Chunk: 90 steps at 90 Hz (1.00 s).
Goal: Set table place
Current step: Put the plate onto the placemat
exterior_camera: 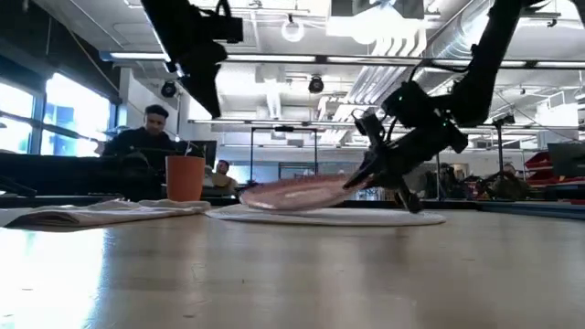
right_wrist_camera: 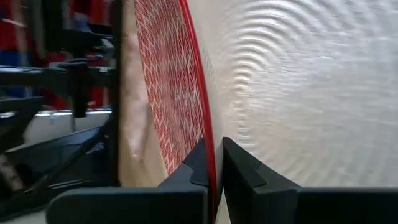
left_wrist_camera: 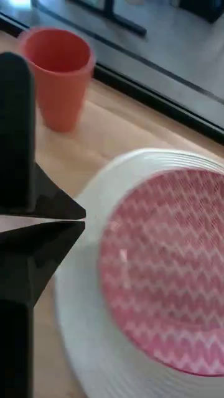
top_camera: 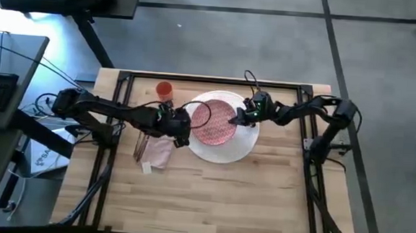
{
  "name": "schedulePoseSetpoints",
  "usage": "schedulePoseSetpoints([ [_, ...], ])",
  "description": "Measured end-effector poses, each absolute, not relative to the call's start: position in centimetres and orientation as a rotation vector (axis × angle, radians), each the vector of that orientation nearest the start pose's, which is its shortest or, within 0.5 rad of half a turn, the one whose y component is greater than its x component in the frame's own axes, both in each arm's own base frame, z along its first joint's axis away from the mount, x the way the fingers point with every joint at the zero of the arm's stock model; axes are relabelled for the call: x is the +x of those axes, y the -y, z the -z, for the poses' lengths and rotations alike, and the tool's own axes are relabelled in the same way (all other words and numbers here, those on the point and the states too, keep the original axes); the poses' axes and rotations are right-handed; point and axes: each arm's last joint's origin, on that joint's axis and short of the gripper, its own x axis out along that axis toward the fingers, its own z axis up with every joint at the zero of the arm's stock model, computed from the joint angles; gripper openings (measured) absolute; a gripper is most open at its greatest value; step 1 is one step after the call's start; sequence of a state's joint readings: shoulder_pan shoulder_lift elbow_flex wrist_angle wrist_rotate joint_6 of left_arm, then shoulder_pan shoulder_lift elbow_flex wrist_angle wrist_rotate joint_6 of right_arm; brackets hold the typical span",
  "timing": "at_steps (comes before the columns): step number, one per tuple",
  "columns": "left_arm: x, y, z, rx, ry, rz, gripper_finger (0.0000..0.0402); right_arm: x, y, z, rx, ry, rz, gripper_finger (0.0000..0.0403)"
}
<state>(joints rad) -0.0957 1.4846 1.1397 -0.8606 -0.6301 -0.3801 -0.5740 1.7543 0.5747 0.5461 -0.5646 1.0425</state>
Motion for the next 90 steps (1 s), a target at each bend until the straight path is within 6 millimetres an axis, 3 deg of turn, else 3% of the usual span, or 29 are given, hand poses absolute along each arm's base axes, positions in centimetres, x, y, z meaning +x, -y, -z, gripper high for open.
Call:
schedulePoseSetpoints([
  [25,27.4,2.6,-25.4,0.133,-1.018,-0.714,0.0000,24.4,15.5,-10.1,1.377,-0.525,0.336,0.0000],
  [48,27.4,2.7,-25.4,0.126,-1.006,-0.724,0.0000,24.2,15.6,-10.0,1.366,-0.542,0.346,0.0007],
  [72,27.4,2.8,-25.4,0.118,-1.011,-0.712,0.0000,23.3,15.3,-10.7,1.268,-0.582,0.370,0.0106],
  [90,27.4,2.8,-25.4,0.113,-1.019,-0.698,0.0000,21.6,15.4,-12.7,1.214,-0.616,0.406,0.0161],
])
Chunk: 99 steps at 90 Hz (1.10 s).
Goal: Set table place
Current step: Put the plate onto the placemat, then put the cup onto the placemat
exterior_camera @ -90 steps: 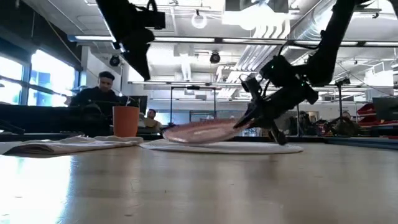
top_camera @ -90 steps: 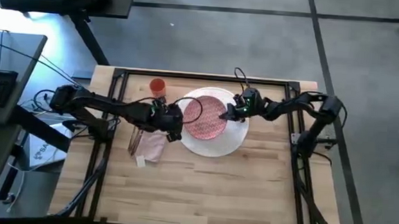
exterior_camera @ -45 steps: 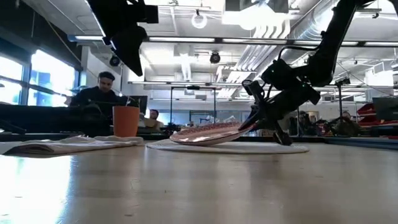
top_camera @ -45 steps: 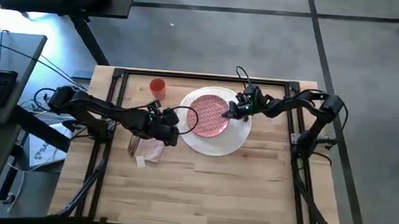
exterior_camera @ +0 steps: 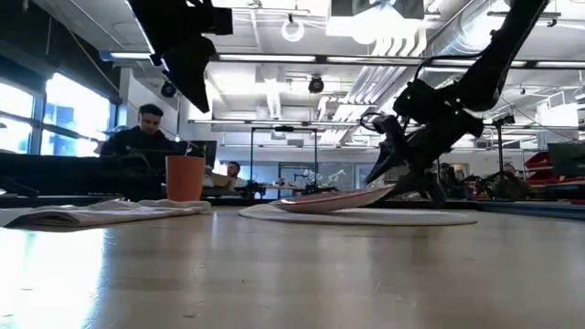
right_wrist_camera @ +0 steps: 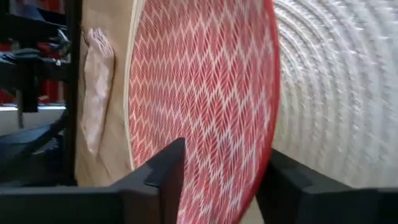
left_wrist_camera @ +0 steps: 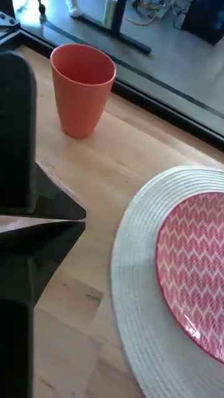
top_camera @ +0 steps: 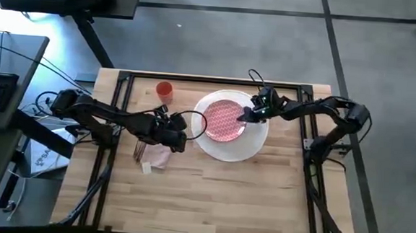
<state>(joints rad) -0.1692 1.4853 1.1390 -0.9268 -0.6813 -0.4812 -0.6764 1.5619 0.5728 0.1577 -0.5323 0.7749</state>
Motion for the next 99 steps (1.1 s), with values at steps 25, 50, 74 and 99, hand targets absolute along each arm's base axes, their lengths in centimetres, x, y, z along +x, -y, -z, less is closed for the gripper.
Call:
schedulePoseSetpoints([
  [25,27.2,1.2,-25.9,0.067,-1.038,-0.698,0.0000,19.1,14.3,-15.6,1.053,-0.689,0.516,0.0167],
  [50,24.9,-0.2,-28.2,0.028,-1.008,-0.732,0.0000,19.2,11.5,-14.5,0.846,-0.929,0.692,0.0145],
  [74,21.9,-0.5,-30.4,-0.020,-0.944,-0.797,0.0000,20.9,11.4,-12.0,0.798,-0.972,0.735,0.0090],
  [99,21.2,-0.6,-31.1,-0.033,-0.907,-0.807,0.0000,23.6,10.9,-11.9,0.767,-0.938,0.655,0.0065],
])
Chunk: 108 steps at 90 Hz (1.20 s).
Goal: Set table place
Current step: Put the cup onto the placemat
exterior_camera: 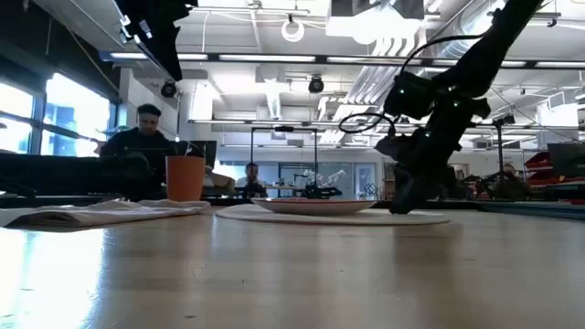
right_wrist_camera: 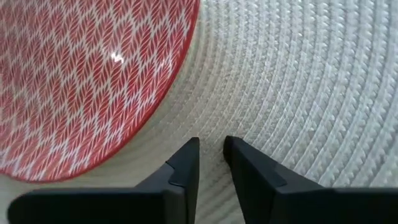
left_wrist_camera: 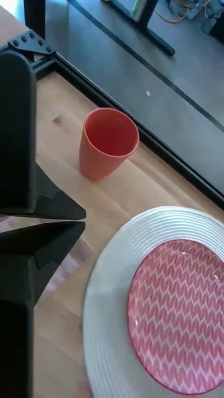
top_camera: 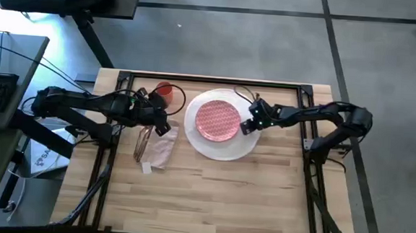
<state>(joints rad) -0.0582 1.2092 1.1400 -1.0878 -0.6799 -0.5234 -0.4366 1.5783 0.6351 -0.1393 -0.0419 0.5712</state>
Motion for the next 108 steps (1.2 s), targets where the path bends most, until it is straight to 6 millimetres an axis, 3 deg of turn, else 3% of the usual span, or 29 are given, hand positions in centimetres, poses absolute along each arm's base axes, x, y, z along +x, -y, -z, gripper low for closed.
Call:
schedulePoseSetpoints([
  [11,21.2,-0.6,-31.0,-0.024,-0.908,-0.816,0.0000,24.4,11.3,-14.1,0.723,-0.990,0.641,0.0062],
  [26,20.6,-0.5,-31.0,-0.021,-0.923,-0.846,0.0000,26.2,11.9,-20.4,0.636,-1.011,0.599,0.0062],
  [35,20.0,-0.7,-29.8,0.042,-0.916,-0.916,0.0004,28.0,11.9,-24.5,0.532,-0.941,0.553,0.0062],
  [44,20.1,-2.5,-28.2,0.000,-0.966,-0.899,0.0024,29.4,11.7,-28.1,0.443,-0.842,0.499,0.0062],
  [57,20.9,-6.4,-27.6,-0.075,-0.993,-0.785,0.0079,30.5,10.7,-31.5,0.368,-0.751,0.436,0.0062],
  [67,20.4,-9.8,-27.6,-0.113,-1.013,-0.780,0.0121,31.0,9.7,-32.6,0.341,-0.733,0.395,0.0062],
  [80,19.9,-13.3,-26.5,-0.181,-1.055,-0.679,0.0153,31.2,8.3,-32.6,0.317,-0.765,0.353,0.0062],
  [108,21.7,-16.7,-22.3,-0.165,-1.196,-0.662,0.0141,31.0,5.9,-31.7,0.302,-0.866,0.356,0.0062],
])
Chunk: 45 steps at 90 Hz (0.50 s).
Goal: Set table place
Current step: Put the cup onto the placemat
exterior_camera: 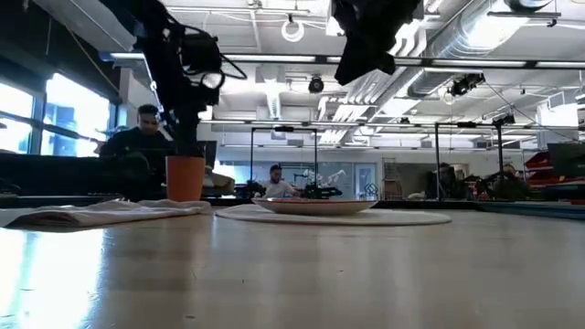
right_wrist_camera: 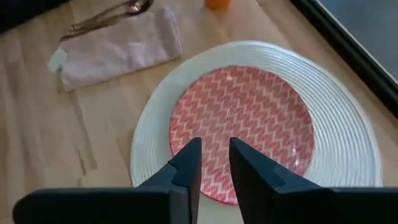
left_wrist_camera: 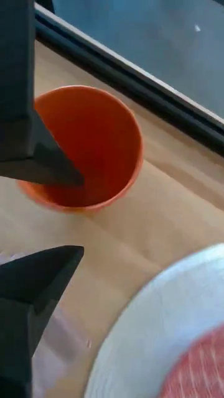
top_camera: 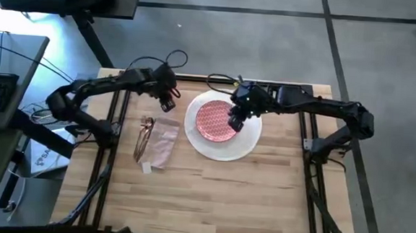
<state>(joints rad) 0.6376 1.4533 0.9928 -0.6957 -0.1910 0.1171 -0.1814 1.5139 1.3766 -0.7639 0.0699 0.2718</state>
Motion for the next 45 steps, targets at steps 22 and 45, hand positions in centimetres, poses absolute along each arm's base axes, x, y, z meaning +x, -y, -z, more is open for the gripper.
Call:
schedulePoseSetpoints([
  [22,22.2,-17.4,-20.7,-0.131,-1.268,-0.707,0.0087,31.1,4.3,-31.6,0.281,-0.883,0.353,0.0062],
  [45,23.7,-16.8,-22.8,-0.078,-1.241,-0.664,0.0004,30.1,2.5,-31.7,0.284,-0.959,0.341,0.0062],
])
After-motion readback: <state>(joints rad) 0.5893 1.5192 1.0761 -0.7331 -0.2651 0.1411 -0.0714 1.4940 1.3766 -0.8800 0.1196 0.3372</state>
